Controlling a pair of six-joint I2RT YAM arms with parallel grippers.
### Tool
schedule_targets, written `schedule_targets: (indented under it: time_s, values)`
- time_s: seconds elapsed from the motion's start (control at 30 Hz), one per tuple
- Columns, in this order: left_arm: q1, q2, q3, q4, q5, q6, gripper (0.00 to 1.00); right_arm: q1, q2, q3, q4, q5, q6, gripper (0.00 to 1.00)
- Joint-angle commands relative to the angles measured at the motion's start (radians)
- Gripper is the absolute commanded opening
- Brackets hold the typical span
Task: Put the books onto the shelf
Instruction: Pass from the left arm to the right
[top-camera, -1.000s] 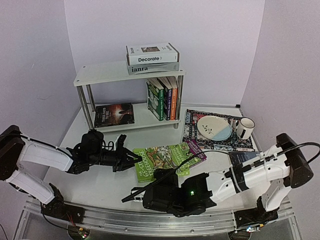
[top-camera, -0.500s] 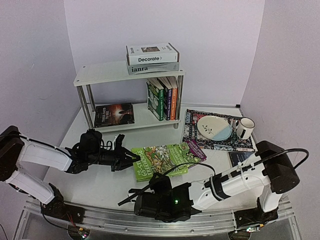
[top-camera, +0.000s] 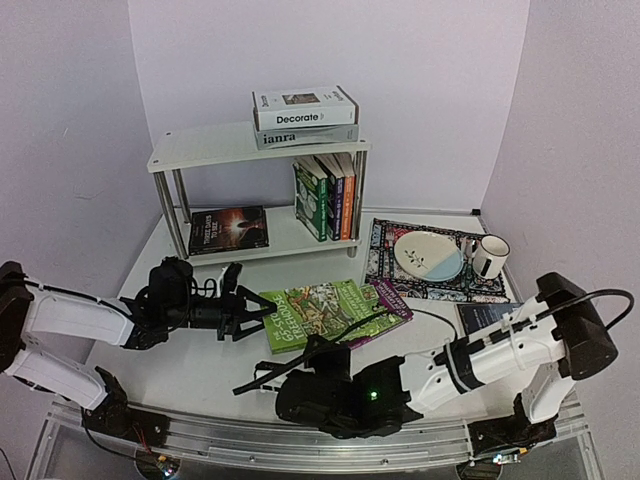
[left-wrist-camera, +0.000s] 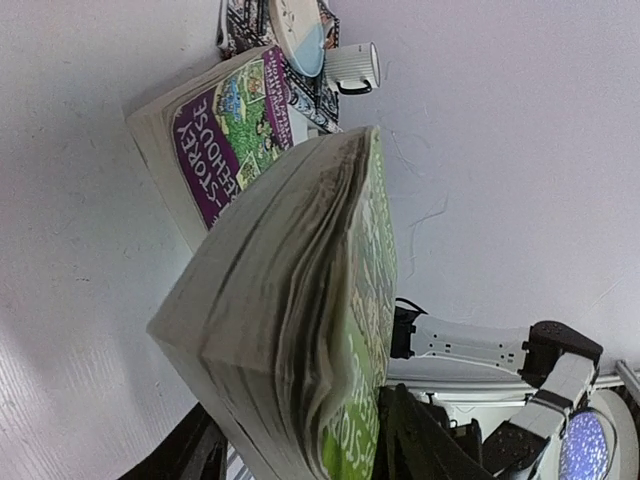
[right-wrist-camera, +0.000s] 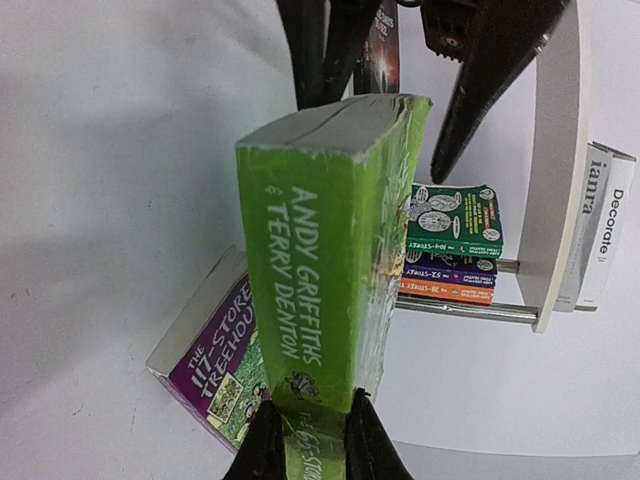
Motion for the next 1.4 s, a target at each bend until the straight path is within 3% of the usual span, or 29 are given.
schedule_targets:
  time_s: [0.0, 0.2, 0.4, 0.53, 0.67, 1.07, 1.37]
  values:
    - [0.007, -0.103, -0.025, 0.083, -0.013, 0.009, 0.68, -0.030, -0.144, -0.008, 0.025, -0.008, 0.089, 0.00]
    - [0.034, -0.239, -0.033, 0.019, -0.049, 0.050, 0.85, -0.113, -0.288, -0.043, 0.020, -0.144, 0.261, 0.00]
    - [0.045, -0.454, -0.010, -0.242, -0.239, 0.134, 0.93, -0.317, -0.438, -0.066, -0.026, -0.443, 0.588, 0.00]
    - [0.045, -0.583, 0.007, -0.403, -0.373, 0.175, 0.96, -0.405, -0.457, -0.073, 0.036, -0.588, 0.725, 0.00]
    - [0.045, -0.632, 0.041, -0.503, -0.418, 0.225, 0.97, -0.464, -0.416, -0.083, 0.167, -0.666, 0.829, 0.00]
    - [0.045, -0.645, 0.091, -0.631, -0.439, 0.297, 0.97, -0.525, -0.190, 0.027, 0.531, -0.737, 0.902, 0.00]
    - [0.045, -0.615, 0.094, -0.637, -0.393, 0.366, 0.99, -0.531, -0.186, 0.035, 0.514, -0.848, 0.941, 0.00]
